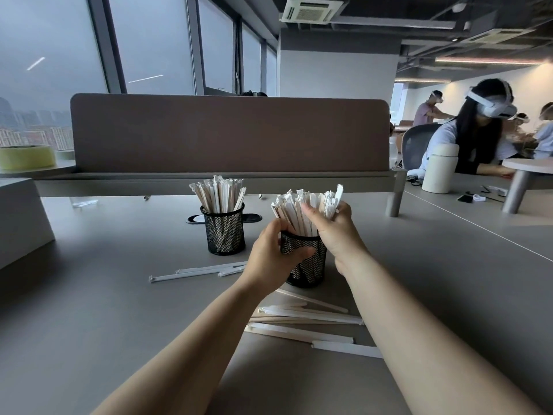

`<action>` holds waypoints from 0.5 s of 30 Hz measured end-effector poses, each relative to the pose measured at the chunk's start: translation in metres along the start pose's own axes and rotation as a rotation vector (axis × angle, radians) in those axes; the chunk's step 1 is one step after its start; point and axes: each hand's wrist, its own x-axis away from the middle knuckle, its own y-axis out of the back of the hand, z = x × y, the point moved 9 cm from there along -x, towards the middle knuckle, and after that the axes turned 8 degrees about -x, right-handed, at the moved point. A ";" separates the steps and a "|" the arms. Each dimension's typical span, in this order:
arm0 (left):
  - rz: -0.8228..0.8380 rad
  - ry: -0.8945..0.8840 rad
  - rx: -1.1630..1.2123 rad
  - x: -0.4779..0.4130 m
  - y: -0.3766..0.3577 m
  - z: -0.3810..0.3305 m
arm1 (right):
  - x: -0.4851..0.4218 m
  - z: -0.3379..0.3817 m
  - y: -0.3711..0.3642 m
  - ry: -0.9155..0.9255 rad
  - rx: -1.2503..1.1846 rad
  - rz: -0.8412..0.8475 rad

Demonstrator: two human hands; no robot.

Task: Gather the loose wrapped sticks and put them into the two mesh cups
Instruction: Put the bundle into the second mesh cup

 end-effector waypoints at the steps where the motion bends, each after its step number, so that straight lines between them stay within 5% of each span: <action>1: -0.007 0.004 -0.004 0.000 0.000 0.001 | -0.001 -0.002 0.001 -0.015 0.004 0.003; 7: 0.001 0.042 -0.023 -0.001 -0.001 0.011 | 0.002 0.001 -0.010 0.070 0.011 0.072; 15: -0.011 0.024 -0.043 0.001 -0.001 0.008 | 0.030 0.050 -0.009 0.687 0.512 -0.155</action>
